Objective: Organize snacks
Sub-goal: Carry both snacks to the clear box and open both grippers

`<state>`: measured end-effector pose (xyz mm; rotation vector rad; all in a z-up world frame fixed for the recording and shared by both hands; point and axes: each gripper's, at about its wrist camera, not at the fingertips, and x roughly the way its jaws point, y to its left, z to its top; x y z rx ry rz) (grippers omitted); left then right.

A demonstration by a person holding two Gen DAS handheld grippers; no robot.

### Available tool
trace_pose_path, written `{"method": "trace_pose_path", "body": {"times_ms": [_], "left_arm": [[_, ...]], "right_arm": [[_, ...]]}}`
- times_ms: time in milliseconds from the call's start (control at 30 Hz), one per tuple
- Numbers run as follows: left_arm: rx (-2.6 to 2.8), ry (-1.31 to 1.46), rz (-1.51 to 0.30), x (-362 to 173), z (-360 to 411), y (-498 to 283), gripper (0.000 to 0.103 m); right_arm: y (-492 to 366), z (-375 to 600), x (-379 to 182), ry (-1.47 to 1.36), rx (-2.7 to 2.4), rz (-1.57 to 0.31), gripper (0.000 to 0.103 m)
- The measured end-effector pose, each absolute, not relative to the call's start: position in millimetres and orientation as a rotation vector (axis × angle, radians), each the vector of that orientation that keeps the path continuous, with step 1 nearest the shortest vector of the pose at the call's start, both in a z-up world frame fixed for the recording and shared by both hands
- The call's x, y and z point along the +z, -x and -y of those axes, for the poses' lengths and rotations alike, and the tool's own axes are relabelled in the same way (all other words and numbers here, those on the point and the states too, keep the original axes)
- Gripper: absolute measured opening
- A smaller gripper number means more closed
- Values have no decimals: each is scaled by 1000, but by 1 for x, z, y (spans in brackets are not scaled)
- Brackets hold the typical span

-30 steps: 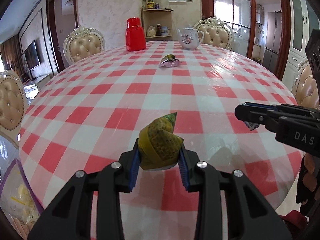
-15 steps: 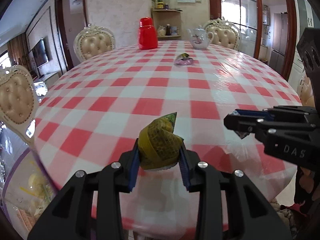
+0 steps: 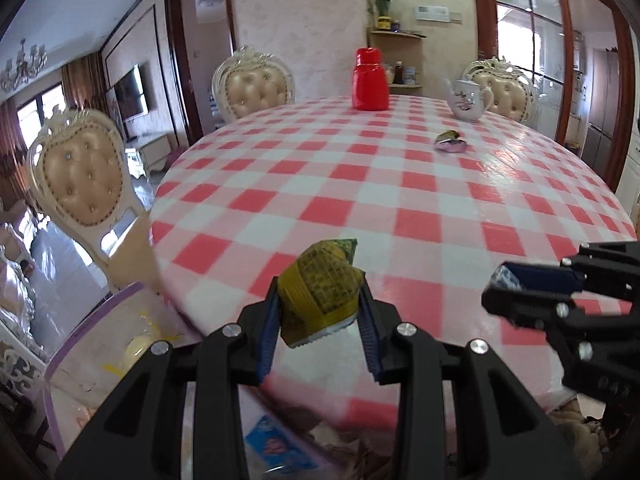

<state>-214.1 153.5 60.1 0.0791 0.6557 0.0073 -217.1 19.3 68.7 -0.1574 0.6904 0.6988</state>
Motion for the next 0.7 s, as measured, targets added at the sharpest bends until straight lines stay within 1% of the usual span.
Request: {"method": "trace_pose_path", "body": {"times_ms": [67, 233, 367, 633, 667, 700], "left_arm": [[-9, -52, -676, 66, -170, 215, 37], [59, -136, -683, 76, -192, 223, 37], [96, -167, -713, 73, -212, 230, 37], [131, -260, -881, 49, -268, 241, 37], [136, -263, -890, 48, -273, 244, 41], [147, -262, -900, 49, -281, 247, 46]], "right_arm": [[222, -37, 70, 187, 734, -686, 22], [235, -78, 71, 217, 852, -698, 22], [248, -106, 72, 249, 941, -708, 22], [275, -152, 67, 296, 1115, -719, 22], [278, -154, 66, 284, 1146, -715, 23], [279, -154, 65, 271, 1160, -710, 26]]}}
